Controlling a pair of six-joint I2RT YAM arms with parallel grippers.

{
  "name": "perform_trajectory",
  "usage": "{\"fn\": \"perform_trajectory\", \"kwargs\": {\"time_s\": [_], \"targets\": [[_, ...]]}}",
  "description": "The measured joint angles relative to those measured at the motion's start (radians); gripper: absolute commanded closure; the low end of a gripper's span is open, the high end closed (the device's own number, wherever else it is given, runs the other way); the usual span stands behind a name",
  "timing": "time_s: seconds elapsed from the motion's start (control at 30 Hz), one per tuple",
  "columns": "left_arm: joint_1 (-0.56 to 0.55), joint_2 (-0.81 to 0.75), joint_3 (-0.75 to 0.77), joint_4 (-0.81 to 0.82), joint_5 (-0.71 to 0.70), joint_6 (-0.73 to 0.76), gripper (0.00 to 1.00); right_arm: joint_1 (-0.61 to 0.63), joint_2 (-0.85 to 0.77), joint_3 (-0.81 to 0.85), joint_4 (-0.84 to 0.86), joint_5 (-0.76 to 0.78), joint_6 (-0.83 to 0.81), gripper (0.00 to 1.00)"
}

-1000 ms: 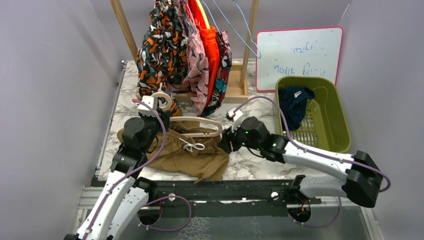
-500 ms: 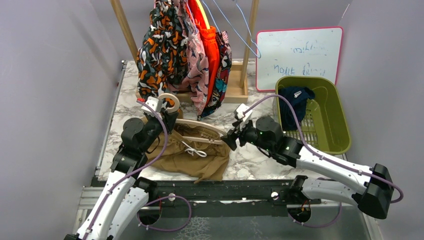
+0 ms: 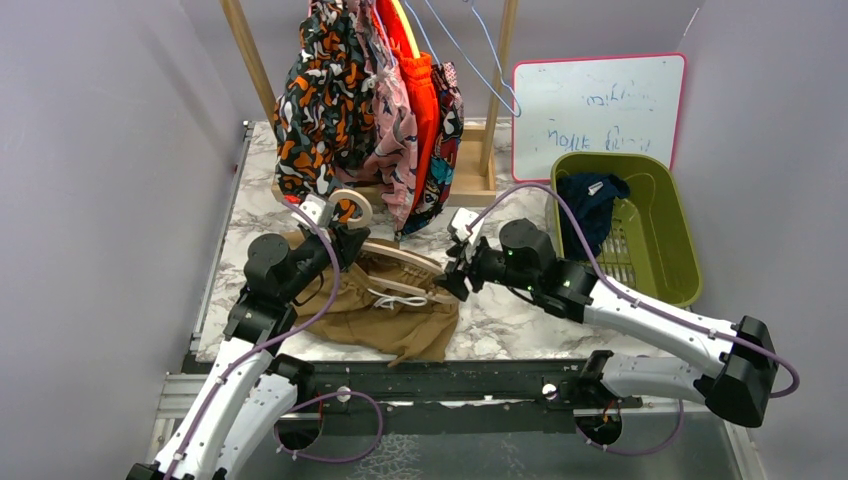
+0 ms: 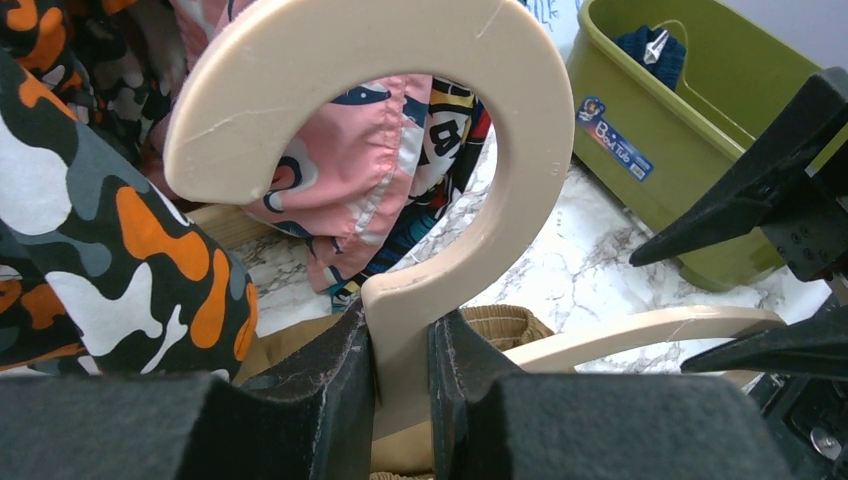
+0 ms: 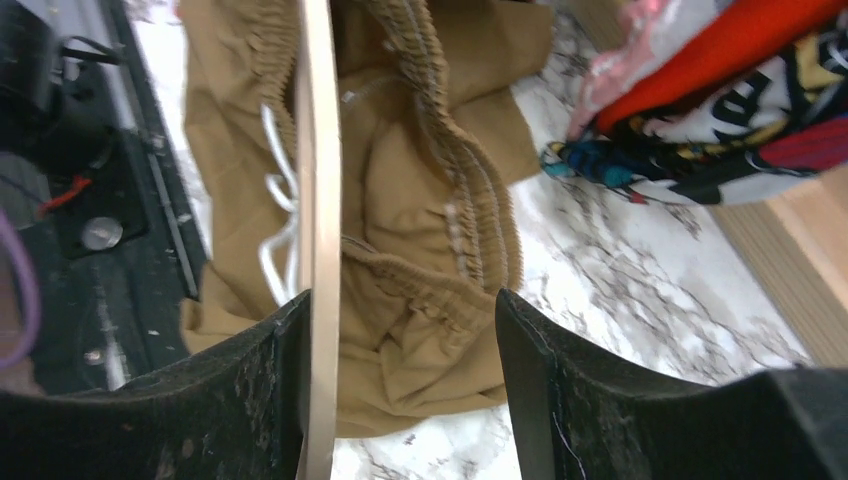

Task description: Remove the shorts from the hanger

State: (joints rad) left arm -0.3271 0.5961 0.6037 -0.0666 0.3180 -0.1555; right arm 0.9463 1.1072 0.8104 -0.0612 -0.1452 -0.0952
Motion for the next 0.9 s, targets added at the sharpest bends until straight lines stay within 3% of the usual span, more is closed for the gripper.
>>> {"fn": "perform_trajectory", "kwargs": {"time_s": [0.2, 0.33, 0.37, 0.5, 0.63, 0.73, 0.9], "targets": [[0.000, 0.003, -0.001, 0.007, 0.019, 0.000, 1.00, -0.003, 0.051, 0.058, -0.033, -0.130, 0.002, 0.61], [0.000, 0.000, -0.007, 0.014, 0.018, 0.000, 0.99, -0.003, 0.092, 0.066, -0.074, -0.154, 0.026, 0.96], [0.000, -0.002, -0.009, 0.015, 0.018, 0.000, 0.94, -0.003, 0.093, 0.066, -0.084, -0.154, 0.036, 0.99], [-0.001, -0.007, -0.014, 0.023, 0.026, 0.000, 0.56, -0.003, 0.071, 0.046, -0.083, -0.119, 0.109, 0.99], [-0.002, -0.007, -0.014, 0.020, 0.051, 0.006, 0.34, -0.001, -0.011, -0.032, -0.069, -0.091, 0.192, 0.99], [-0.001, -0.013, -0.014, 0.021, 0.061, 0.011, 0.28, -0.001, -0.076, -0.080, -0.093, -0.070, 0.246, 0.99], [0.000, -0.022, -0.013, -0.004, 0.072, 0.015, 0.27, -0.002, -0.186, -0.125, -0.161, -0.020, 0.323, 0.99]]}}
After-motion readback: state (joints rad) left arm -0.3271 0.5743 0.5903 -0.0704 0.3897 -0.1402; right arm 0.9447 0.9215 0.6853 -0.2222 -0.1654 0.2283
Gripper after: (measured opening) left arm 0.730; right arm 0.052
